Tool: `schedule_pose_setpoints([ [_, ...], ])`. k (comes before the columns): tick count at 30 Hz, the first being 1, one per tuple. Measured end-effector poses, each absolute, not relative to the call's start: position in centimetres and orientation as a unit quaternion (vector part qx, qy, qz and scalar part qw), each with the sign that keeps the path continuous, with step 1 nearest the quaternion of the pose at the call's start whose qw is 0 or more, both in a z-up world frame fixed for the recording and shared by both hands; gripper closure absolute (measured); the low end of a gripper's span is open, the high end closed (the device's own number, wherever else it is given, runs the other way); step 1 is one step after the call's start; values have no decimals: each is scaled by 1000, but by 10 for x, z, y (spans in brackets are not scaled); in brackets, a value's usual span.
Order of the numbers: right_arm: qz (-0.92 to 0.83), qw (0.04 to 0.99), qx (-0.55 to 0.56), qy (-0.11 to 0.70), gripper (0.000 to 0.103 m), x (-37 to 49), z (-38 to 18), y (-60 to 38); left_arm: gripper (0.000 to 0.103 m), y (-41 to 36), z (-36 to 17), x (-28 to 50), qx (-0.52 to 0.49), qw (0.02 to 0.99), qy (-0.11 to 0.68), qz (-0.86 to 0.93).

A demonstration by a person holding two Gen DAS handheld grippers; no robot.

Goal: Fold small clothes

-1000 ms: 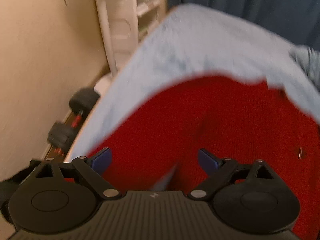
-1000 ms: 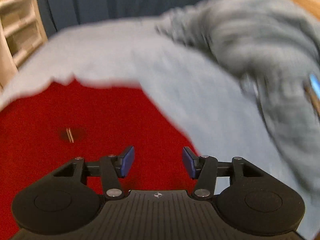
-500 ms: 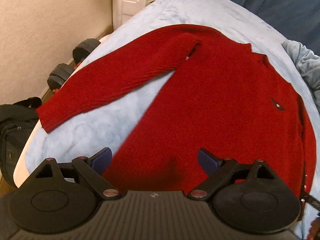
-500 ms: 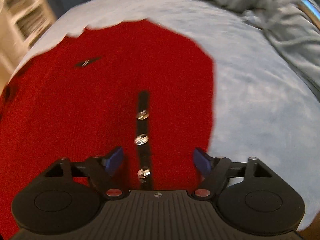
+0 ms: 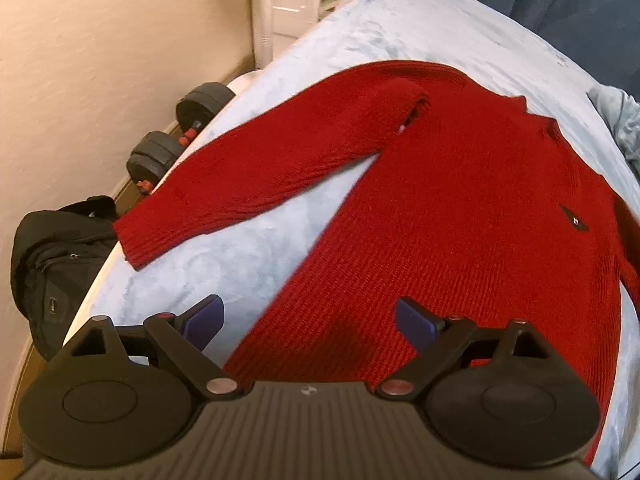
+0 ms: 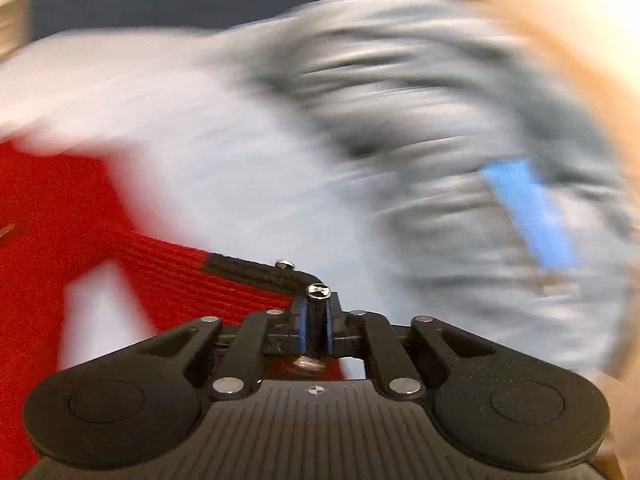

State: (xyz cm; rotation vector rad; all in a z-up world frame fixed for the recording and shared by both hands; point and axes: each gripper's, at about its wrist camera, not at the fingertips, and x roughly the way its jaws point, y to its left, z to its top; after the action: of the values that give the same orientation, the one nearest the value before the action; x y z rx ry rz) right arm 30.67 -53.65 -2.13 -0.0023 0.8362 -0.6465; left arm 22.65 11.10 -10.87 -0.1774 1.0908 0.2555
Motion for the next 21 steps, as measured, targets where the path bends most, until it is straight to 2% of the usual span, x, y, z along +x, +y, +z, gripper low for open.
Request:
schedule_pose_setpoints([
  [1,-354,852,1,386,63,308,-16,-552,8,113,-107,227,-86,844,515,123],
  [2,-376,846,11,378,49,306,-10,-565,8,114,-107,227,-85,845,514,125],
  [6,-290,875,88,378,37,276,-7,-554,7,122,-109,231,-89,842,515,136],
  [12,-167,891,111,407,36,218,-22,-456,7,149,-115,231,-127,837,507,160],
  [16,-112,881,159,432,36,187,-22,-395,7,180,-119,225,-193,831,492,175],
  [21,-66,878,149,451,36,165,-8,-342,7,220,-134,225,-284,816,472,171],
])
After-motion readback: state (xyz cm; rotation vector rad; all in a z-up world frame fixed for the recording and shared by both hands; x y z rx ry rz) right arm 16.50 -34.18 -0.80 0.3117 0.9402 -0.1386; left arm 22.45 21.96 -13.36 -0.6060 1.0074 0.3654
